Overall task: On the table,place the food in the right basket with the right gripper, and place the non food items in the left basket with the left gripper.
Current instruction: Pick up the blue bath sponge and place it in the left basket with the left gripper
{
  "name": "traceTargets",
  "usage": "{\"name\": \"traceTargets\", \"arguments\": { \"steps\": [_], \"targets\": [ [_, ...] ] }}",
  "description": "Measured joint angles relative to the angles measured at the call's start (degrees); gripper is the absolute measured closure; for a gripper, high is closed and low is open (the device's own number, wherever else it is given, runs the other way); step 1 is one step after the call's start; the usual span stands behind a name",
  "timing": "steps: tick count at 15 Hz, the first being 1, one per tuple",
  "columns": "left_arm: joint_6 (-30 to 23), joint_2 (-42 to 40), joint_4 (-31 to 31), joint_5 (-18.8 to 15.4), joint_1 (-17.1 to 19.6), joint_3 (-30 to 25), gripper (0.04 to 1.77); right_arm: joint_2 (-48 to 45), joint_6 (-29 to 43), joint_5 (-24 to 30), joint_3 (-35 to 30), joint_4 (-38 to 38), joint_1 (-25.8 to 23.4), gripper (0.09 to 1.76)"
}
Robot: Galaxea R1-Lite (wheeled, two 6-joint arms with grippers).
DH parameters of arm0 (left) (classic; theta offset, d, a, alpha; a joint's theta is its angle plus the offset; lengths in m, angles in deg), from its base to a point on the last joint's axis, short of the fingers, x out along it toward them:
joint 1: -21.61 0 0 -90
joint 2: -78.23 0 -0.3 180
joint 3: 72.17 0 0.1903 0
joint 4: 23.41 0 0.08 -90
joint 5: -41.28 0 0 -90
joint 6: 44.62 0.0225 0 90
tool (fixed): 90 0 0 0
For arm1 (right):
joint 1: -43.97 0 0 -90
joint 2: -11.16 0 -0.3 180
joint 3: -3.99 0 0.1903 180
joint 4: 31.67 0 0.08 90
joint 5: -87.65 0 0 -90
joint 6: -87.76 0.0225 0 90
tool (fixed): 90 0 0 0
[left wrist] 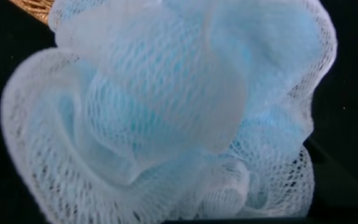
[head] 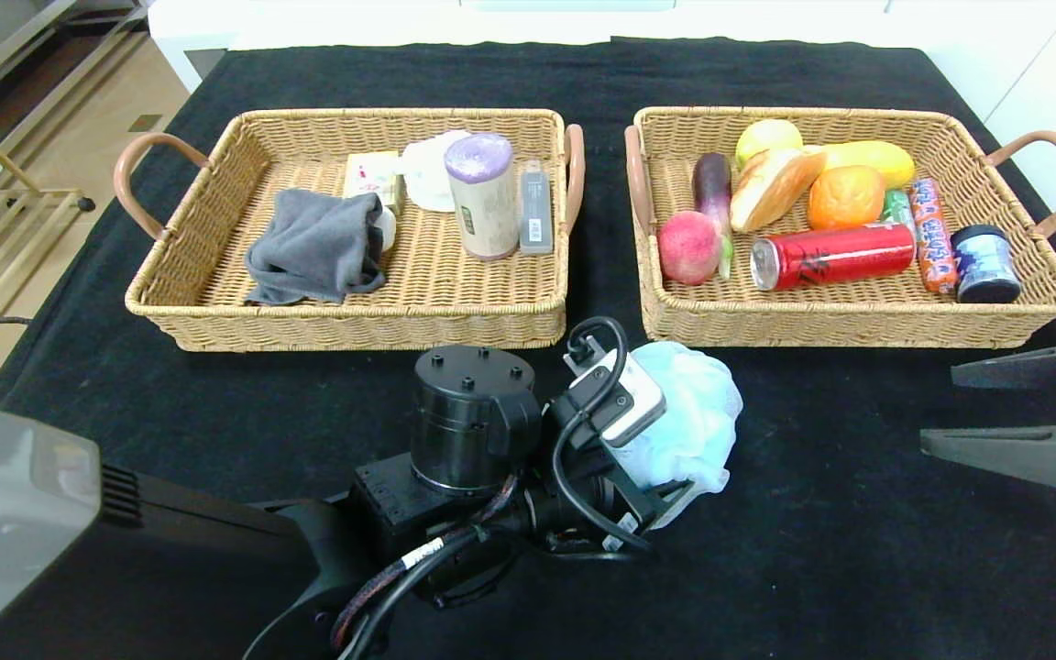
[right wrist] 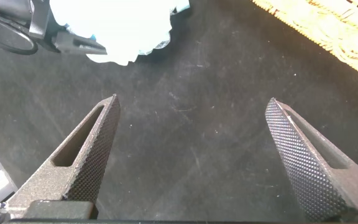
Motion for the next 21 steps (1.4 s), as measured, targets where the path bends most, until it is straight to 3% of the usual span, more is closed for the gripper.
{"name": "traceTargets", "arguments": {
  "steps": [3, 6, 21],
  "targets": [
    [0.0, 0.0, 0.1, 0.0, 0.0, 0.0, 0.87, 0.0, 0.0, 0.0, 0.0, 0.0, 0.0, 0.14],
    [-0.1, 0.0, 0.1, 0.1, -0.1, -0.1, 1.05, 0.0, 0.0, 0.0, 0.0, 0.0, 0.0, 0.14],
    [-0.3, -2.8, -1.4, 0.7, -1.0, -1.3, 1.13, 0.2, 0.0, 0.0, 0.0, 0.0, 0.0, 0.14]
  ]
}}
